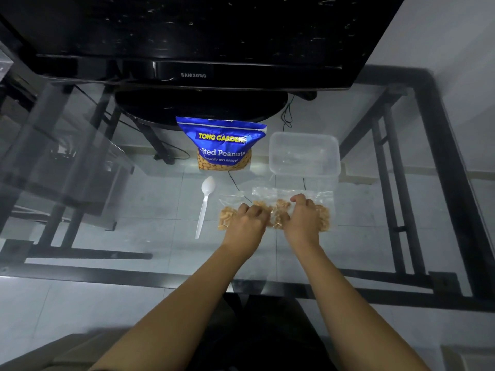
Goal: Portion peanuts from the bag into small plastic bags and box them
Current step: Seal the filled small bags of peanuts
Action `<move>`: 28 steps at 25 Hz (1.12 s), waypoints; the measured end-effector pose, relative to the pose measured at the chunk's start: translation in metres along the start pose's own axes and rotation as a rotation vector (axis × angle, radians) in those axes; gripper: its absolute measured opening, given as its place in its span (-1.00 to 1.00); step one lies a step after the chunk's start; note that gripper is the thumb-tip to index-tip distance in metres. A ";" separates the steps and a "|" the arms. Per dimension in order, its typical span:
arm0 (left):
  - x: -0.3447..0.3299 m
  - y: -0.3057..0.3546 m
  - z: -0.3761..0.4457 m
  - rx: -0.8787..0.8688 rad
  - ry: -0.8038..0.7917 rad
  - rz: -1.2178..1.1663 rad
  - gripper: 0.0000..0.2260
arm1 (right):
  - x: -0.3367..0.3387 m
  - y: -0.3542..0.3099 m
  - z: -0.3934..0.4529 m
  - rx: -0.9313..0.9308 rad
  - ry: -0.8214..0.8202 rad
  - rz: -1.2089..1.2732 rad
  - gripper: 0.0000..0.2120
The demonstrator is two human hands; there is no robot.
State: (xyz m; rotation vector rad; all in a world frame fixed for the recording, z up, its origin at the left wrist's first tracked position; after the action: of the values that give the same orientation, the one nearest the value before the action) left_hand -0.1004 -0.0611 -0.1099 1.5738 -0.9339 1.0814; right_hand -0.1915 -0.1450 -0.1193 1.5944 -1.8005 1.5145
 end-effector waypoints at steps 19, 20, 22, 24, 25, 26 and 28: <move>0.044 -0.032 -0.004 0.392 0.010 -1.282 -0.80 | 0.008 -0.014 -0.041 0.122 -0.227 0.988 -0.70; 0.050 -0.031 -0.003 0.379 0.020 -1.255 -0.87 | 0.007 -0.014 -0.041 0.089 -0.227 1.044 -0.73; 0.052 -0.030 -0.002 0.359 0.000 -1.219 -0.92 | 0.007 -0.012 -0.036 0.032 -0.174 1.072 -0.83; 0.053 -0.029 0.000 0.345 -0.025 -1.168 -0.92 | 0.014 -0.013 -0.031 0.056 -0.087 1.028 -0.91; 0.056 -0.028 0.002 0.331 -0.028 -1.115 -0.93 | 0.016 -0.016 -0.029 0.082 -0.059 1.004 -0.92; 0.060 -0.026 0.003 0.310 -0.027 -1.054 -0.95 | 0.018 -0.019 -0.029 0.113 -0.045 0.975 -0.93; 0.071 -0.019 0.007 0.265 -0.004 -0.917 -0.94 | 0.023 -0.025 -0.029 0.165 -0.023 0.898 -0.93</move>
State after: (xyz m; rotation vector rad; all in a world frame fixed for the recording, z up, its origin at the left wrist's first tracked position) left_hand -0.0595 -0.0681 -0.0493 1.9139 0.0006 0.5406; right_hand -0.1897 -0.1287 -0.0775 0.8466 -2.6470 2.0177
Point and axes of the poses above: each hand's wrist, its own z-axis towards the middle knuckle, its own x-axis out of the back of the hand, y = z × x, the point moved 9 cm from there along z, towards the middle knuckle, and after that the axes turned 10 degrees about -y, right-handed, at the moved point
